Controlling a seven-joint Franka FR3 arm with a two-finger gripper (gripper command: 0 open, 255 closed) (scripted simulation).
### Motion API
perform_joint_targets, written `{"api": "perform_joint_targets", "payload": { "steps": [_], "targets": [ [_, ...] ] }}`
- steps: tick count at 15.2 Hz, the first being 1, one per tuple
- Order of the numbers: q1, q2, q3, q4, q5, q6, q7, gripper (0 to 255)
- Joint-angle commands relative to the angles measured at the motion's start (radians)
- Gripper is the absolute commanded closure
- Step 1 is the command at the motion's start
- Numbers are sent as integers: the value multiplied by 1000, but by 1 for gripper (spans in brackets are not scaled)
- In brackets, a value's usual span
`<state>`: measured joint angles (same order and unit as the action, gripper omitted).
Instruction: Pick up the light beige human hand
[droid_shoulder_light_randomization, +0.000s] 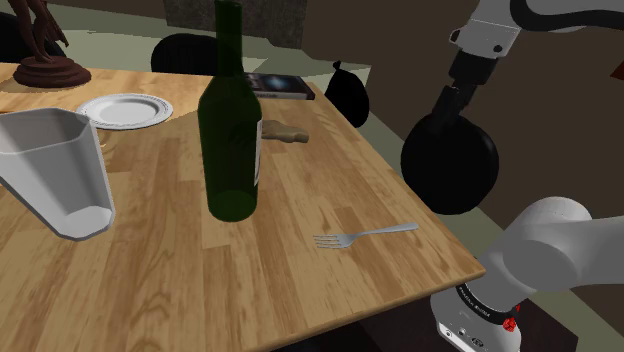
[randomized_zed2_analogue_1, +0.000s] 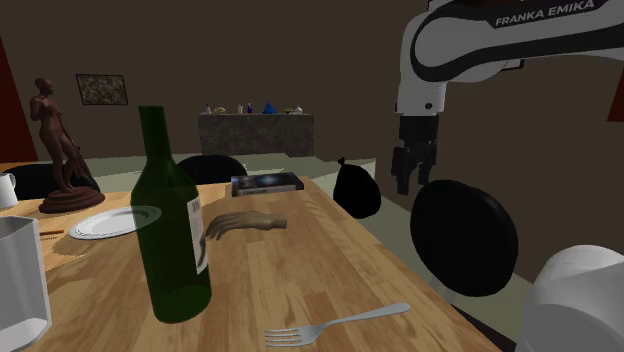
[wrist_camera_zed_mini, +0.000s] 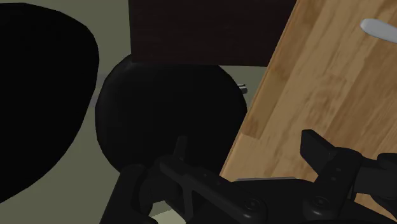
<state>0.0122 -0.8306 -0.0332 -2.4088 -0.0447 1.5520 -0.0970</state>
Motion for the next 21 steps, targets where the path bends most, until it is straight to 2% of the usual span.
{"api": "perform_joint_targets", "payload": {
  "steps": [1, 11, 21],
  "targets": [
    [0, 0, 0, 0, 0, 0, 0, 0],
    [50, 385, 100, 227, 67, 114, 101, 0],
    [91, 785, 178, 577, 67, 120, 197, 0]
  ]
}}
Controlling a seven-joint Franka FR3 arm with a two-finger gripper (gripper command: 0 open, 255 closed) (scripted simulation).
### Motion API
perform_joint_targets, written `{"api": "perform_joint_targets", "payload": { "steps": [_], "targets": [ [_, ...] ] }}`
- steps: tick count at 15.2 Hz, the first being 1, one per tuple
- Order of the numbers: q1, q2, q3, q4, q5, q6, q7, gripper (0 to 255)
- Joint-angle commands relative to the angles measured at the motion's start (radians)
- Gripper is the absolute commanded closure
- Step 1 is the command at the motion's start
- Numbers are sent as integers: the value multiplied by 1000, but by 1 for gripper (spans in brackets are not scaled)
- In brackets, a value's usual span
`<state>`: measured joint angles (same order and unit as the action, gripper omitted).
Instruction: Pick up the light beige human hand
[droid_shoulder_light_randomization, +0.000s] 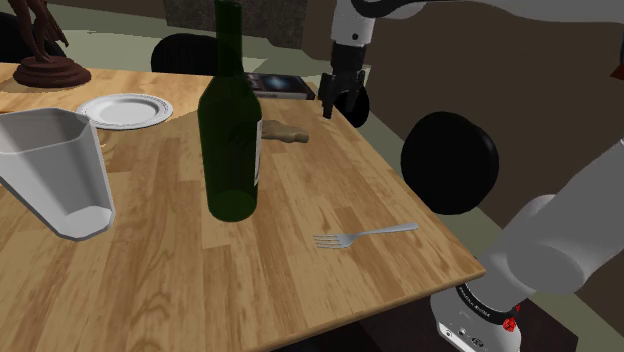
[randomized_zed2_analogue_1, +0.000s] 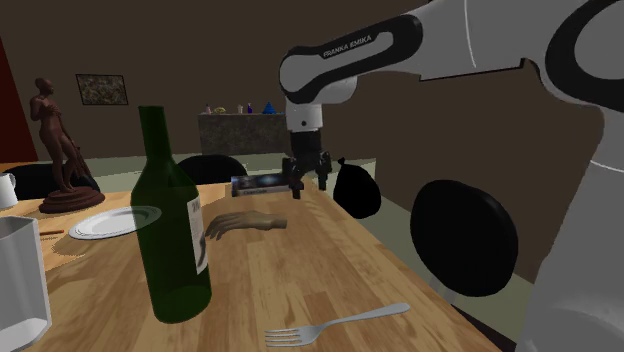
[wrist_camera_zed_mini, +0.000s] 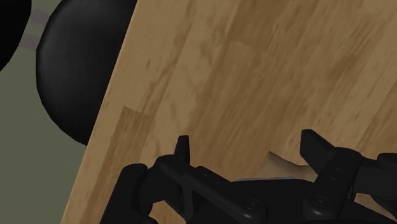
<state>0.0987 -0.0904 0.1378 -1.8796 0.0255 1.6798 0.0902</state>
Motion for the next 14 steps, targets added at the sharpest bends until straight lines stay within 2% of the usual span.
{"api": "perform_joint_targets", "payload": {
  "steps": [1, 8, 11, 13, 14],
  "targets": [
    [10, 86, 13, 90, -6, -13, 20, 0],
    [62, 400, 44, 457, -41, -97, 83, 0],
    [95, 560, 51, 673, -61, -167, 105, 0],
    [125, 689, 52, 863, -77, -237, 116, 0],
    [131, 712, 51, 898, -79, -250, 117, 0]
  ]
}}
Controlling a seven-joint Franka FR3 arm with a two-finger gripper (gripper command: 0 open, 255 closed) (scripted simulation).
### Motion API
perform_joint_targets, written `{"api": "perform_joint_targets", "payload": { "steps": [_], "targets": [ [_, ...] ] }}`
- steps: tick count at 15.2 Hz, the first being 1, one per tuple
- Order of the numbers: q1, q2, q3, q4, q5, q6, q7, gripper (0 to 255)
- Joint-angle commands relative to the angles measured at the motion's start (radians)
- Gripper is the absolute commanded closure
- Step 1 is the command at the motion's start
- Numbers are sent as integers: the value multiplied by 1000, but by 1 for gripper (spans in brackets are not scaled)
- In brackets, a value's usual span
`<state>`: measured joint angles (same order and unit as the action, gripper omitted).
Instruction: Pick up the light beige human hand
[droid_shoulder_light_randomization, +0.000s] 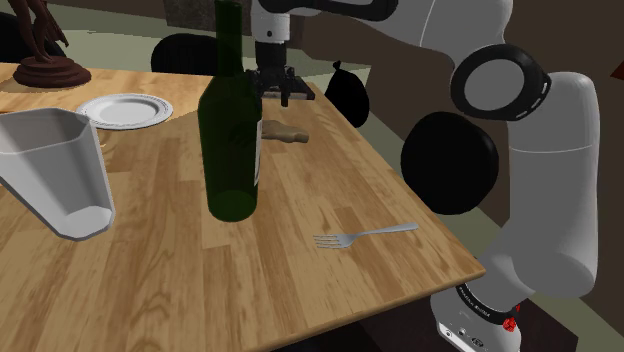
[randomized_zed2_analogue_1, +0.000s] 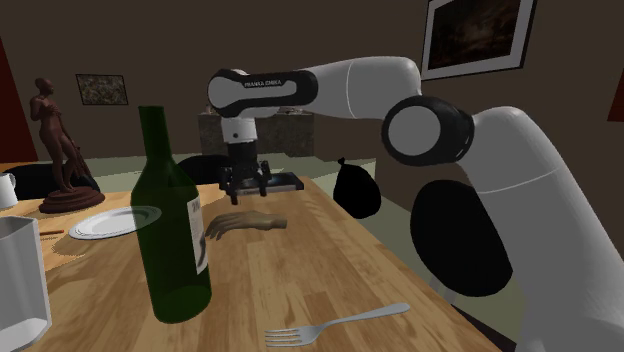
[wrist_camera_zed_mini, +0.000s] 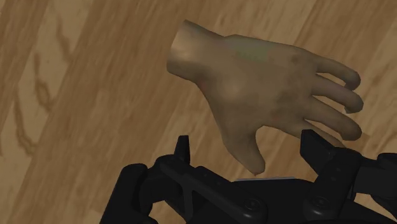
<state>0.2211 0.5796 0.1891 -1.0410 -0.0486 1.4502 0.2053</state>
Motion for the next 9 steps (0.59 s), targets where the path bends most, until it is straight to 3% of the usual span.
{"api": "perform_joint_targets", "payload": {
  "steps": [1, 9],
  "targets": [
    [7, 36, -1, 37, -4, -3, 2, 0],
    [-2, 14, -1, -88, -1, 100, 0, 0]
  ]
}}
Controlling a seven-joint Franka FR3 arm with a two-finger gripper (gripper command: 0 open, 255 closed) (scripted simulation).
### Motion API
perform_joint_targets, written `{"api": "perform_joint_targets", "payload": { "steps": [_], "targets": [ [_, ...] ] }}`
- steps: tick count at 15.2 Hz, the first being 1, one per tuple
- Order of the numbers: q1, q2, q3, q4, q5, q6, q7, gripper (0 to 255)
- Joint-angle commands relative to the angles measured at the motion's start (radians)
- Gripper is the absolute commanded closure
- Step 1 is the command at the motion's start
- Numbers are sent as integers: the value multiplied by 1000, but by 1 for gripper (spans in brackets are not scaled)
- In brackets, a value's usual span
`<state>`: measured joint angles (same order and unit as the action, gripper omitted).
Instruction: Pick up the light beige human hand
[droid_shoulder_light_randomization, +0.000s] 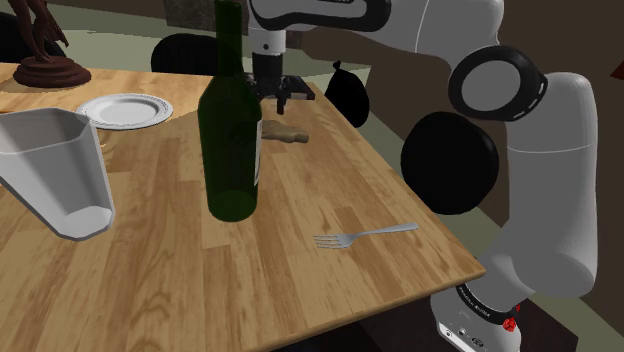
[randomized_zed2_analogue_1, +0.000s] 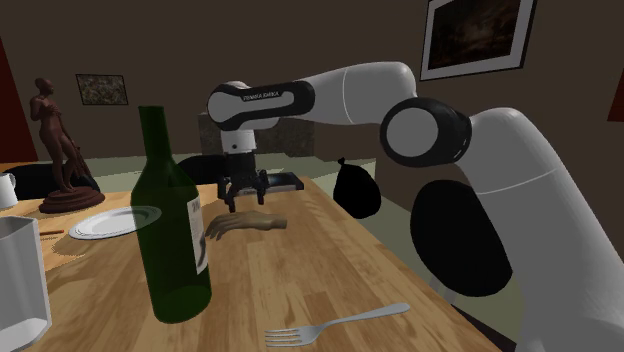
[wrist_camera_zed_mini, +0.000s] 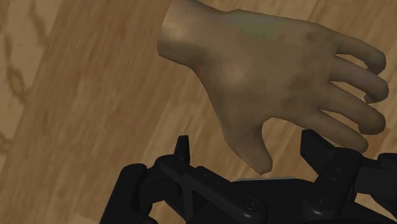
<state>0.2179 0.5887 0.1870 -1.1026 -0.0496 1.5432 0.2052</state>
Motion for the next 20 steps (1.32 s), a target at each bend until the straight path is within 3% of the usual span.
{"api": "perform_joint_targets", "payload": {
  "steps": [1, 9, 20],
  "targets": [
    [0, 4, 1, -22, 0, 1, -1, 255],
    [-1, -4, 1, -38, 2, 9, -1, 255],
    [17, 50, 0, 183, -5, -158, 3, 255]
  ]
}}
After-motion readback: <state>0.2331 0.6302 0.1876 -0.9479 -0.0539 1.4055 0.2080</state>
